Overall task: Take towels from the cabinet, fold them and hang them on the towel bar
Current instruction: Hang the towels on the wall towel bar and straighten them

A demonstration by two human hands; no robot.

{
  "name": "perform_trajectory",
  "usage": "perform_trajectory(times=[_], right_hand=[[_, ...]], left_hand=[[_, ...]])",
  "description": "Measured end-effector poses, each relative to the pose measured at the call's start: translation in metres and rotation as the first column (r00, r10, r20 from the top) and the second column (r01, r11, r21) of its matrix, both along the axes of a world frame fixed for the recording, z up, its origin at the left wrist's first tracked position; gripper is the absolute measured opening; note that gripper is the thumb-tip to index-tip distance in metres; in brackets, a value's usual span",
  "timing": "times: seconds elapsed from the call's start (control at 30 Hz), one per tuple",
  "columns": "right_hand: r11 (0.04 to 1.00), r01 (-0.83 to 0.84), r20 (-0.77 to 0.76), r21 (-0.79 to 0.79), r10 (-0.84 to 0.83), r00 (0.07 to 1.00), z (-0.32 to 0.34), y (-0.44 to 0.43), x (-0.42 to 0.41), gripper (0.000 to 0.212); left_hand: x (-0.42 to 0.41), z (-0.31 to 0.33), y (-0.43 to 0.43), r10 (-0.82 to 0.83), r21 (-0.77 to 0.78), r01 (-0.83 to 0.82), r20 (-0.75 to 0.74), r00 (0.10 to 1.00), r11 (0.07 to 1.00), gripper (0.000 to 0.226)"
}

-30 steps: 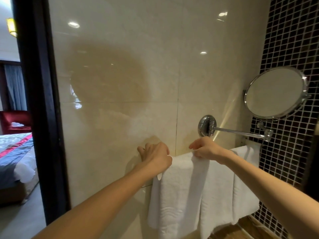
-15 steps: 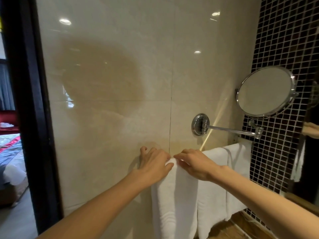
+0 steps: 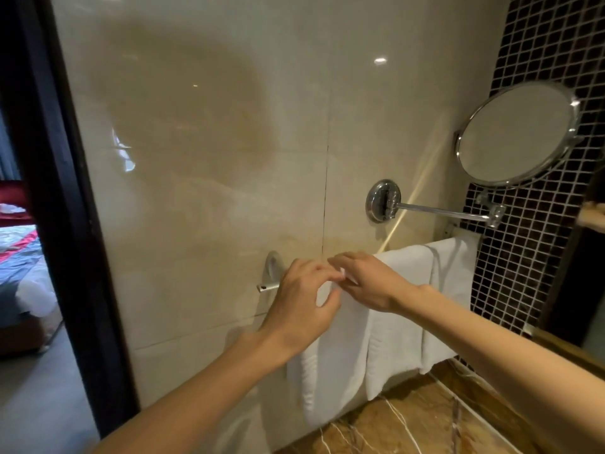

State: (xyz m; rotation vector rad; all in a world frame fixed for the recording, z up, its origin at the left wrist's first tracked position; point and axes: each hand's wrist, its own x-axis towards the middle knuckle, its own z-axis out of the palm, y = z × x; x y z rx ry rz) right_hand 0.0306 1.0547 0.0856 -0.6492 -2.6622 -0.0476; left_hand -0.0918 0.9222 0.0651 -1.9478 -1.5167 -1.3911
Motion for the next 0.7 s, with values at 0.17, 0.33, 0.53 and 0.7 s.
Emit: perform_trajectory(times=[0.17,0.33,0.53,0.7], right_hand=[[0.999,-0.015,-0.010,0.044,0.015,1.000,-0.003,-0.006,-0.008,0.042],[0.999,0.014,-0.013,0.031,-0.014,1.000,-0.007,-0.013,-0.013,0.043],[1.000,0.030,-0.105,0.009,-0.029,0.994,-0.018,-0.011,-0.012,0.045],[0.998,0.054,-0.161,-0.012,-0.055,0.985,-0.023,-0.013,-0.017,0.052]], left_hand=[[0.006,-0.034,-0.015,-0.078,-0.096,0.084,0.066,0.995,0.992,0.021],[0.004,-0.067,-0.017,-0.041,-0.183,0.062,0.113,0.993,0.981,0.020],[-0.001,-0.120,-0.020,0.054,-0.300,0.049,0.326,0.944,0.953,0.016],[-0.011,-0.186,-0.023,0.364,-0.560,-0.001,0.538,0.760,0.828,0.032]])
